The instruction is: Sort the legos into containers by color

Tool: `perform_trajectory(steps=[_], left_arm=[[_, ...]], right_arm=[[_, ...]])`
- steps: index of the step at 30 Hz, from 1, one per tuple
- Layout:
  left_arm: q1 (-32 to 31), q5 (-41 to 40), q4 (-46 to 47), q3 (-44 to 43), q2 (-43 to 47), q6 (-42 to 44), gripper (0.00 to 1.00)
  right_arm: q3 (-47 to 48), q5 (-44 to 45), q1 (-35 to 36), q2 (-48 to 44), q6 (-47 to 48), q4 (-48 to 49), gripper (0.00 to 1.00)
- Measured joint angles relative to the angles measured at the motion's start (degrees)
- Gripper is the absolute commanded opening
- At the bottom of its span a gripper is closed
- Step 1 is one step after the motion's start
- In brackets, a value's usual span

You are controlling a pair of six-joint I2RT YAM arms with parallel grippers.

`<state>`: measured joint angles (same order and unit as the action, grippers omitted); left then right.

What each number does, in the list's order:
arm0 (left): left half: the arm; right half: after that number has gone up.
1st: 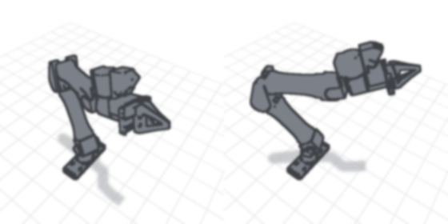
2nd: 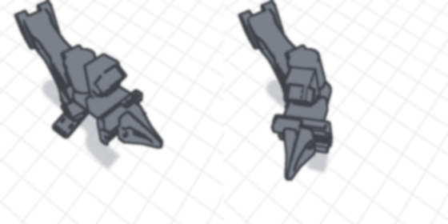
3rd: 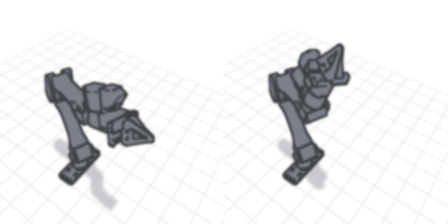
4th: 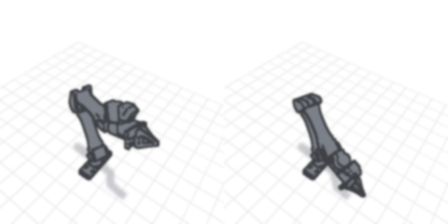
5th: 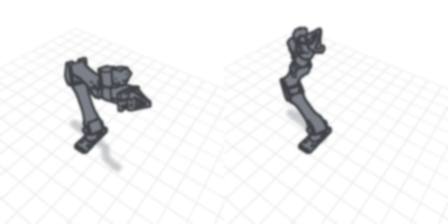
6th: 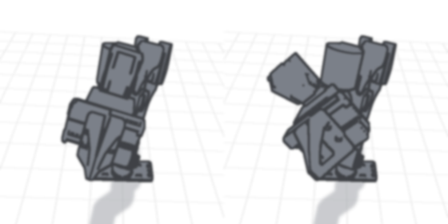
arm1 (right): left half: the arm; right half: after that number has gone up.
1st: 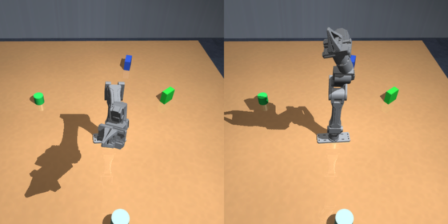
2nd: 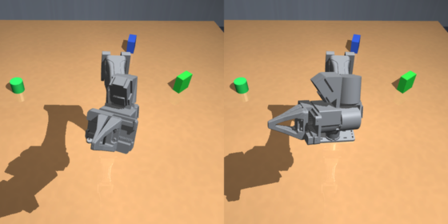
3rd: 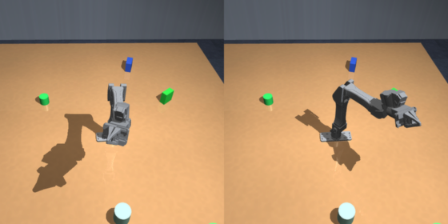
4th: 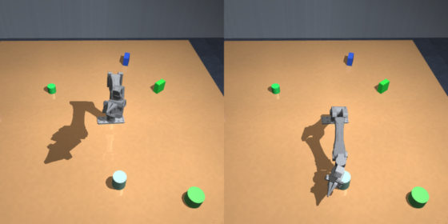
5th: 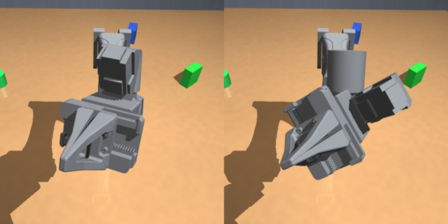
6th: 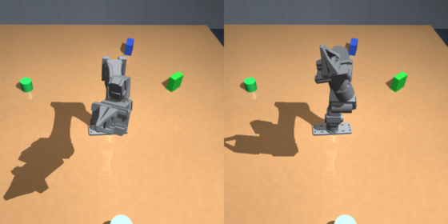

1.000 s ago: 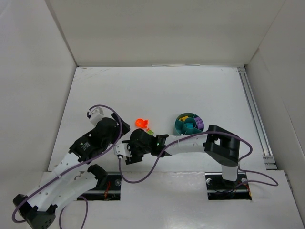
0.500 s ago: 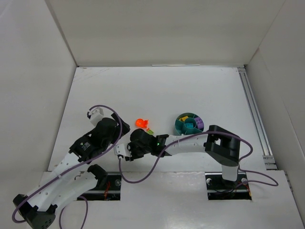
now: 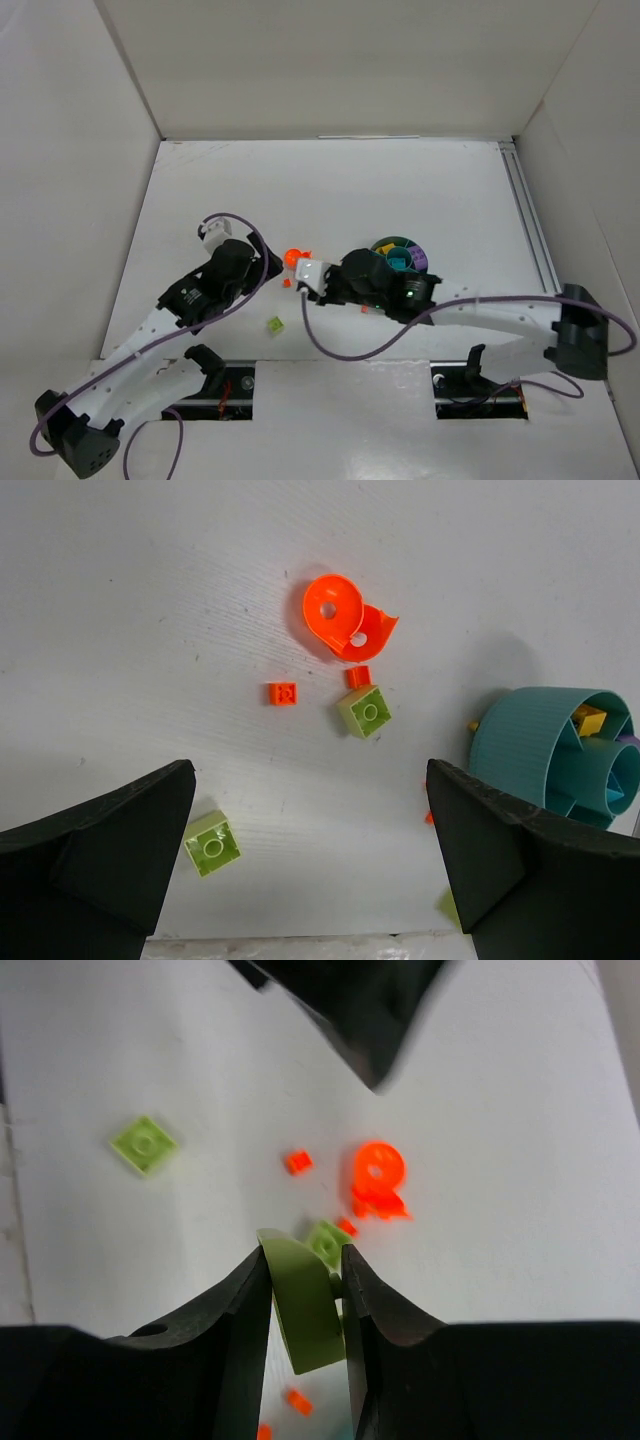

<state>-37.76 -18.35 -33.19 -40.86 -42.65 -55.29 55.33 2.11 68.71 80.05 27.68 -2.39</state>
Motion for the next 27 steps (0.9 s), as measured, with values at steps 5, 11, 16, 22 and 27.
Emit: perform_trajectory(steps=[5, 11, 16, 22, 27], left_arm=[[0.0, 2.14, 2.54, 0.02, -3.98, 1.66, 1.0], [0.0, 4.39, 3.89, 0.04, -6.03, 2.38, 1.0], [0.0, 5.84, 4.31, 0.81, -6.71, 2.54, 1.0], [0.0, 6.64, 4.87, 1.01, -7.91, 3.02, 1.0], [0.0, 6.95, 5.18, 1.01, -8.41, 3.58, 1.0]], right_arm=[[-7.5, 6.4, -6.21, -16.0, -4.74, -5.84, 0.22], [-9.27, 10.78, -11.04, -25.0, -11.02, -17.59, 0.22], [-9.79, 10.99, -15.96, -25.59, -15.06, -24.59, 0.22], [-9.81, 13.16, -17.4, -22.82, -18.34, -29.79, 0.23], [-9.79, 14.47, -17.66, -22.1, -19.12, -30.67, 0.27]])
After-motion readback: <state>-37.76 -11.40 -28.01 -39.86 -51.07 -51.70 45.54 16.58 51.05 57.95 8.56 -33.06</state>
